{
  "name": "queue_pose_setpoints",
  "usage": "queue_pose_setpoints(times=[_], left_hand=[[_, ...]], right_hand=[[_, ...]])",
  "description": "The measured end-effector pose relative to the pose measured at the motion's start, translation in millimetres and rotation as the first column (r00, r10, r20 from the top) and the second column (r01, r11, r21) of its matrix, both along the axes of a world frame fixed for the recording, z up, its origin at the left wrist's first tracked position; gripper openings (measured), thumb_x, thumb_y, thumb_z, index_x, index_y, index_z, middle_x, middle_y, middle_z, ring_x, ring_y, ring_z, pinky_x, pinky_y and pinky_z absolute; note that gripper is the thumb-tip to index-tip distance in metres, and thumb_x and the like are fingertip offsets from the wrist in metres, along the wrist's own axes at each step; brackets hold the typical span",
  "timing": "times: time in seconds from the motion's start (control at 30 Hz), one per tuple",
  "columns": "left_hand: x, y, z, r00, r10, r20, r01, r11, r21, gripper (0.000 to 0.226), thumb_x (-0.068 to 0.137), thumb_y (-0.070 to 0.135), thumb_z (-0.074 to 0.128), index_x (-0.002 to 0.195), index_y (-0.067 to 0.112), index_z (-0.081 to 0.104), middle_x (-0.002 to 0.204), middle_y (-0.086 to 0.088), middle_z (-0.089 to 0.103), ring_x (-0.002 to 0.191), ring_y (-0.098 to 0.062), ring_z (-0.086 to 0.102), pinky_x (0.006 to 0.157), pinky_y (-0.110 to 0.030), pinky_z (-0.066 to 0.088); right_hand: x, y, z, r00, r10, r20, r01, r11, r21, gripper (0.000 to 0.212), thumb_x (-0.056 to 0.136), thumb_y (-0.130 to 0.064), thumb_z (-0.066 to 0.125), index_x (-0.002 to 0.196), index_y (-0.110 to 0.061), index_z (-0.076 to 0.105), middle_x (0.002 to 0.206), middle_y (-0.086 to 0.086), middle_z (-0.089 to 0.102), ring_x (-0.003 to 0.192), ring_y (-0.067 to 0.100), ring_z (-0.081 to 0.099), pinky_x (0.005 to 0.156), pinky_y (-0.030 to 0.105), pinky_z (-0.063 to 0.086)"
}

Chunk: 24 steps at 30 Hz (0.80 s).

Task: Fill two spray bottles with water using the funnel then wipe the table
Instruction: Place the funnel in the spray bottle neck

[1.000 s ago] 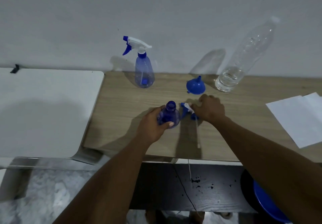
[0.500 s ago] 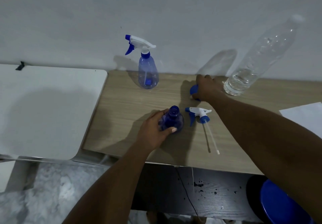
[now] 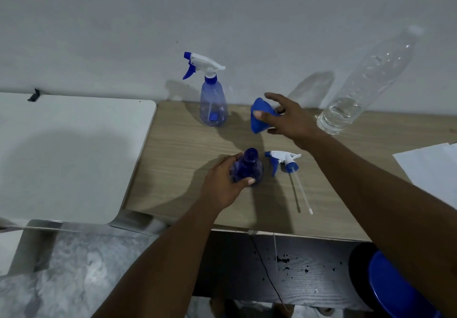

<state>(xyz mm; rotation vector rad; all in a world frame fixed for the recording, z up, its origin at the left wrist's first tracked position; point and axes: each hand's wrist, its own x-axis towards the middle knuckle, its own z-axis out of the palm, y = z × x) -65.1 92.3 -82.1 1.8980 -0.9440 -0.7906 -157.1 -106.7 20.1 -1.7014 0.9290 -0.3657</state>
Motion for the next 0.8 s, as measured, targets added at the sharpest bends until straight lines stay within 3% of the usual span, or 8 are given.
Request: queue_pose_setpoints(times=[0.13, 0.27, 0.43, 0.6, 0.8], left_hand=[[-0.2, -1.6, 1.1, 1.000, -0.015, -0.005, 0.015, 1.000, 0.013, 0.075, 0.060, 0.060, 0.076, 0.128, 0.048, 0.048, 0.125, 0.010, 0.062, 0.112, -0.014, 0.063, 0.096, -0.044, 0.054], [0.7, -2.1, 1.9, 1.000, -0.024, -0.007, 0.024, 0.999, 0.030, 0.077, 0.061, 0.059, 0.075, 0.132, 0.042, 0.050, 0.127, 0.010, 0.062, 0.112, -0.015, 0.063, 0.098, -0.045, 0.053], [0.4, -0.9, 3.5, 1.000, -0.010, 0.008, 0.010, 1.000, 0.017, 0.075, 0.065, 0.051, 0.078, 0.134, 0.037, 0.052, 0.128, 0.009, 0.062, 0.111, -0.017, 0.064, 0.097, -0.045, 0.053], [0.6, -2.6, 5.5, 1.000, -0.010, 0.030, 0.008, 0.997, 0.072, 0.072, 0.075, 0.038, 0.083, 0.138, 0.031, 0.050, 0.132, 0.007, 0.059, 0.112, -0.017, 0.061, 0.098, -0.043, 0.052], [-2.8, -2.2, 5.5, 1.000, 0.017, 0.008, -0.017, 0.998, 0.061, 0.065, 0.072, 0.037, 0.083, 0.131, 0.030, 0.055, 0.118, 0.012, 0.063, 0.105, -0.013, 0.064, 0.094, -0.036, 0.053]], right_hand=[[-3.4, 35.6, 11.6, 0.990, 0.028, 0.136, -0.040, 0.995, 0.091, 0.049, 0.086, -0.035, 0.076, 0.132, -0.030, 0.059, 0.118, 0.015, 0.055, 0.103, 0.029, 0.068, 0.085, 0.042, 0.062], [-5.3, 52.5, 13.1, 0.987, 0.003, 0.161, -0.011, 0.999, 0.050, 0.053, 0.080, -0.036, 0.082, 0.122, -0.022, 0.053, 0.115, 0.007, 0.059, 0.097, 0.020, 0.068, 0.078, 0.041, 0.063], [-14.9, 63.9, 1.9, 0.985, -0.021, 0.173, 0.038, 0.995, -0.095, 0.061, 0.068, -0.040, 0.090, 0.105, -0.012, 0.050, 0.105, 0.012, 0.065, 0.090, 0.029, 0.071, 0.079, 0.049, 0.061], [-23.9, 66.0, -7.7, 0.973, -0.023, 0.231, 0.079, 0.969, -0.235, 0.056, 0.064, -0.041, 0.091, 0.094, -0.023, 0.048, 0.107, 0.009, 0.063, 0.095, 0.033, 0.068, 0.082, 0.054, 0.056], [-35.7, 77.5, -21.1, 0.968, 0.101, 0.228, 0.012, 0.895, -0.446, 0.053, 0.062, -0.015, 0.093, 0.092, -0.012, 0.049, 0.113, 0.009, 0.056, 0.105, 0.024, 0.060, 0.083, 0.039, 0.056]])
